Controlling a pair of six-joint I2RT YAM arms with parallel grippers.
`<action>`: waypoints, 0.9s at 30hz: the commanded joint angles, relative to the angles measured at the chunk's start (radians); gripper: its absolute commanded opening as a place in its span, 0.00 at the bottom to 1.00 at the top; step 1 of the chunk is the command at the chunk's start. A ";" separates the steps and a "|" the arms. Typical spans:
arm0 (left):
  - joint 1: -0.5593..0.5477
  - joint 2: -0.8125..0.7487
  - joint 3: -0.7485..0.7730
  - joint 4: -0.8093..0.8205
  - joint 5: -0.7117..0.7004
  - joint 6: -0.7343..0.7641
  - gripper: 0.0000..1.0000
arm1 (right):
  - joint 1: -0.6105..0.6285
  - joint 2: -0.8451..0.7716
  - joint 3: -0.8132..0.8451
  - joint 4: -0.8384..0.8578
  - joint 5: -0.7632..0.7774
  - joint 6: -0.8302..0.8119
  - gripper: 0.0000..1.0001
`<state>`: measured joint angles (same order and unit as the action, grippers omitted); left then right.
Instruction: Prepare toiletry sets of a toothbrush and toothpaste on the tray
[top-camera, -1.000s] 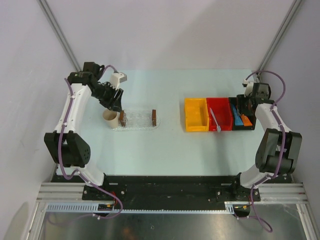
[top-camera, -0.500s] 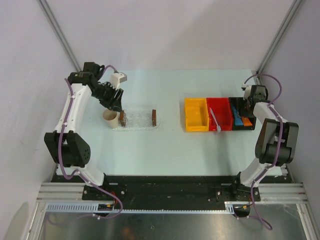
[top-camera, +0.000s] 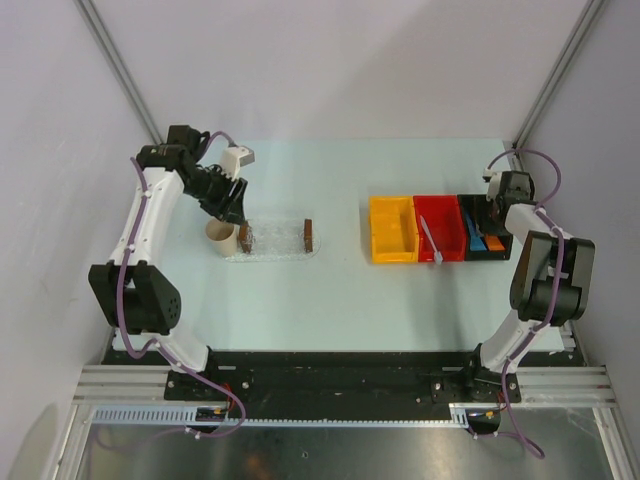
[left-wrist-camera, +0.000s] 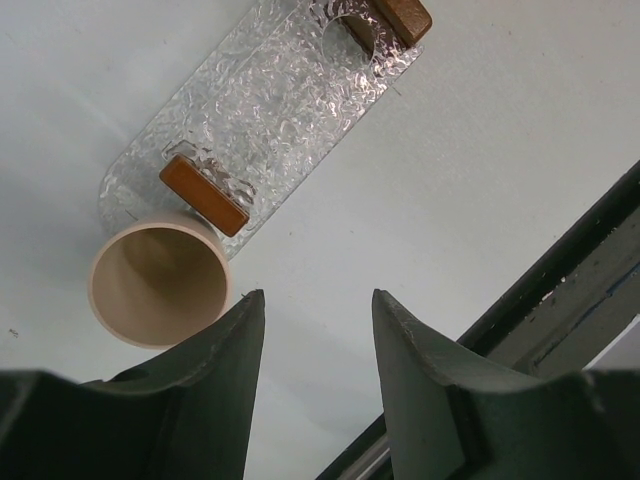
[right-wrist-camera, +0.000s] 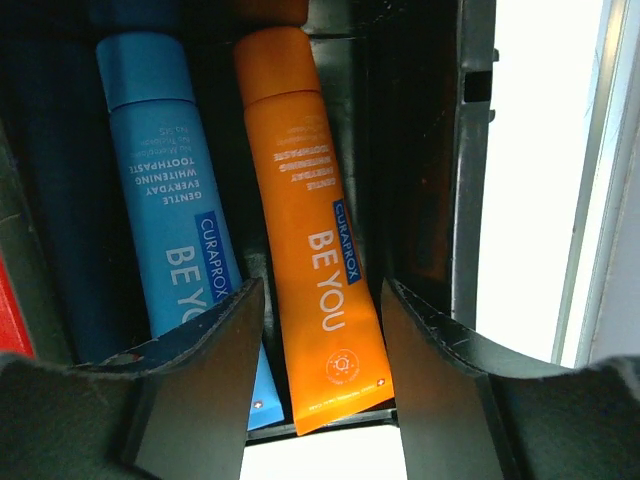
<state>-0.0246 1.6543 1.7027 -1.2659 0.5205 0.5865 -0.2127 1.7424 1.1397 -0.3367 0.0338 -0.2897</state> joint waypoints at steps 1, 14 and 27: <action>-0.003 -0.030 -0.002 0.005 0.047 0.029 0.52 | -0.007 0.023 0.031 0.016 0.015 -0.009 0.56; -0.001 -0.027 -0.011 0.007 0.050 0.032 0.52 | -0.007 0.063 0.031 0.008 0.002 -0.008 0.49; -0.001 -0.027 -0.018 0.010 0.052 0.033 0.52 | 0.001 0.010 0.031 0.002 -0.025 -0.005 0.32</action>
<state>-0.0250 1.6543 1.6817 -1.2613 0.5278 0.5945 -0.2146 1.7927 1.1450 -0.3168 0.0288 -0.2935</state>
